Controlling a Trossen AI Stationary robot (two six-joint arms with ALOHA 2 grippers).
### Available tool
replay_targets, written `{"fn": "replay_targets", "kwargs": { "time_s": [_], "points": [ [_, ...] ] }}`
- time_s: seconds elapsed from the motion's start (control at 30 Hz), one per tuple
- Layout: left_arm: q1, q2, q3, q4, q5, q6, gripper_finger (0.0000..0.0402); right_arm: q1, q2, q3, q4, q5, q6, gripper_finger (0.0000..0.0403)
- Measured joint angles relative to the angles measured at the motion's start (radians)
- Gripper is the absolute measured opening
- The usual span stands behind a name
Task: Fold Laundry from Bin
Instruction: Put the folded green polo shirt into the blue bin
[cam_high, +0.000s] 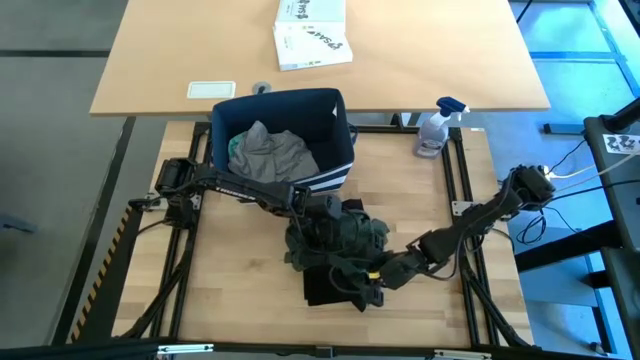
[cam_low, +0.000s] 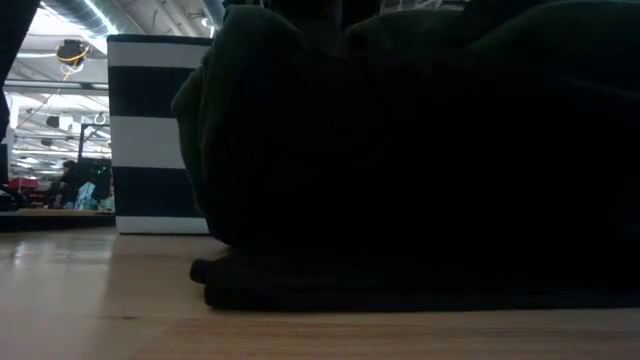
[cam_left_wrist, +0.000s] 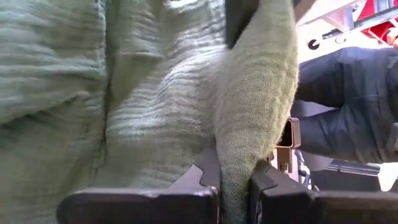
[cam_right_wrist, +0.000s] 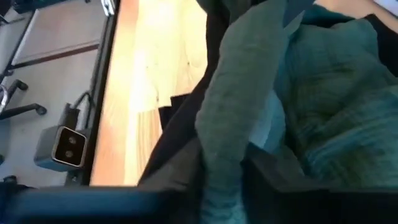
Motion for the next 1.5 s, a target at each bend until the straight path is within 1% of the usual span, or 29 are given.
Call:
{"fn": "replay_targets", "kwargs": {
  "time_s": [0.1,0.13,0.27,0.33,0.4,0.5,0.63,0.73,0.8,0.93,1.0,1.1,1.23,1.4,1.5],
  "points": [
    [-0.008,0.000,0.000,0.000,0.030,0.015,0.0013,0.000,-0.023,0.000,0.000,0.000,-0.002,0.0026],
    [-0.011,0.000,0.000,-0.001,0.049,0.024,0.0014,0.000,-0.032,0.000,-0.001,0.000,-0.008,0.0015],
    [-0.032,0.000,0.000,0.000,0.075,0.036,0.0028,0.000,-0.065,0.000,-0.001,0.019,-0.019,0.0022],
    [-0.042,0.000,0.000,0.001,0.076,0.036,0.0043,0.000,-0.079,0.000,-0.001,0.022,-0.026,0.0013],
    [-0.049,0.000,0.000,0.003,0.078,0.037,0.0061,0.000,-0.088,0.000,-0.004,0.023,-0.029,0.0007],
    [-0.060,0.000,0.000,0.003,0.081,0.037,0.0088,0.000,-0.090,0.000,-0.008,0.019,-0.028,0.0010],
    [-0.063,0.000,0.000,0.002,0.092,0.030,0.0127,0.000,-0.090,0.000,-0.018,0.002,-0.028,0.0005],
    [-0.063,0.000,0.000,0.002,0.074,0.011,0.0158,0.000,-0.090,0.000,-0.024,0.000,-0.028,0.0007],
    [-0.063,0.000,0.000,0.012,0.046,-0.008,0.0177,0.000,-0.090,0.000,-0.024,-0.008,-0.028,0.0005],
    [-0.074,0.000,0.000,0.106,-0.021,-0.064,0.0210,0.000,-0.090,0.000,-0.024,-0.016,-0.027,0.0005],
    [-0.090,0.000,0.000,0.148,-0.069,-0.083,0.0223,0.000,-0.090,0.000,-0.024,-0.016,-0.027,0.0005],
    [-0.125,0.000,0.000,0.156,-0.155,-0.109,0.0238,0.000,-0.090,0.000,-0.024,-0.016,-0.027,0.0004],
    [-0.178,0.000,0.000,0.157,-0.287,-0.139,0.0247,0.000,-0.090,0.000,-0.021,-0.015,-0.024,0.0004],
    [-0.225,0.000,0.000,0.157,-0.511,-0.187,0.0249,-0.001,-0.090,-0.001,0.011,-0.014,-0.026,0.0003],
    [-0.233,0.000,0.000,0.156,-0.574,-0.192,0.0249,-0.001,-0.090,-0.001,0.031,-0.016,-0.029,0.0003]
  ]
}}
